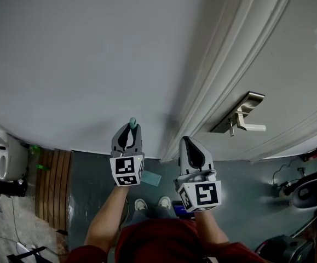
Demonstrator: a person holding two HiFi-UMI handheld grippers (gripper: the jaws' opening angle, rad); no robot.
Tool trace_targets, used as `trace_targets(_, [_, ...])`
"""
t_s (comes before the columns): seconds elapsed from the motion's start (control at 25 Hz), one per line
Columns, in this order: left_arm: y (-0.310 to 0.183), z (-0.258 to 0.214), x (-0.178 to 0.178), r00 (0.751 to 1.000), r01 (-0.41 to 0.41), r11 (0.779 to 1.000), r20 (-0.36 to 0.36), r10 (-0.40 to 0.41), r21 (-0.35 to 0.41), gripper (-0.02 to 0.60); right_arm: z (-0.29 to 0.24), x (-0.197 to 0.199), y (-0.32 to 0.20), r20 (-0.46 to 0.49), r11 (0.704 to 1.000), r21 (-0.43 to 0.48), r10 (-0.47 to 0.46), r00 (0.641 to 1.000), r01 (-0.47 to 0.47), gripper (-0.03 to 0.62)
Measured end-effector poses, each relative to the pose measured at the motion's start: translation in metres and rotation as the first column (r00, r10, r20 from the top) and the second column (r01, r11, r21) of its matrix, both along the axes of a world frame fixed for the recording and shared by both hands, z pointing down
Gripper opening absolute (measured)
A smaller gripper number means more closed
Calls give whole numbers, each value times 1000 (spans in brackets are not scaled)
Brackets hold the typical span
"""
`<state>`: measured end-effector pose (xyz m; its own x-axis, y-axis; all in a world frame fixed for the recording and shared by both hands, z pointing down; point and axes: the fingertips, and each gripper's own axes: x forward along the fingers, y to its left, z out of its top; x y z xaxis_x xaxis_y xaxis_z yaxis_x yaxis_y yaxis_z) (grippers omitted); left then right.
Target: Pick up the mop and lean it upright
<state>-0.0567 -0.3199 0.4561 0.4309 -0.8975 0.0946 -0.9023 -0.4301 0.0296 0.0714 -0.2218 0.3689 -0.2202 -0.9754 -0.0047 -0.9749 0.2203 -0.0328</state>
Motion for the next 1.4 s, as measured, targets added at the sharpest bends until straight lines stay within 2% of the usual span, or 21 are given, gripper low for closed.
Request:
trace_targets(0.56, [-41,7,14,1000,-7,999,15,8,-35,104,1,4,-6,5,1000,-3,7,1000,-7,17])
trace_targets(1.08, [-43,7,16,999,-9,999,35,10,-33,109,0,4,-8,3,1000,0,5,1000,-5,17])
trace_targets(1.12, [-42,7,16,999,-10,999,37,11,-31,113,0,4,-8,2,1000,-1,5,1000,-5,17])
trace_targets(1.28, [-39,8,18,999,-24,999,25,24,-26,204,-1,6,-7,0,1000,0,7,1000,-7,17])
trace_targets(1.4, [-34,7,18,999,-25,999,27,25,-21,218,-1,6,-7,-1,1000,0,8,1000,-8,17])
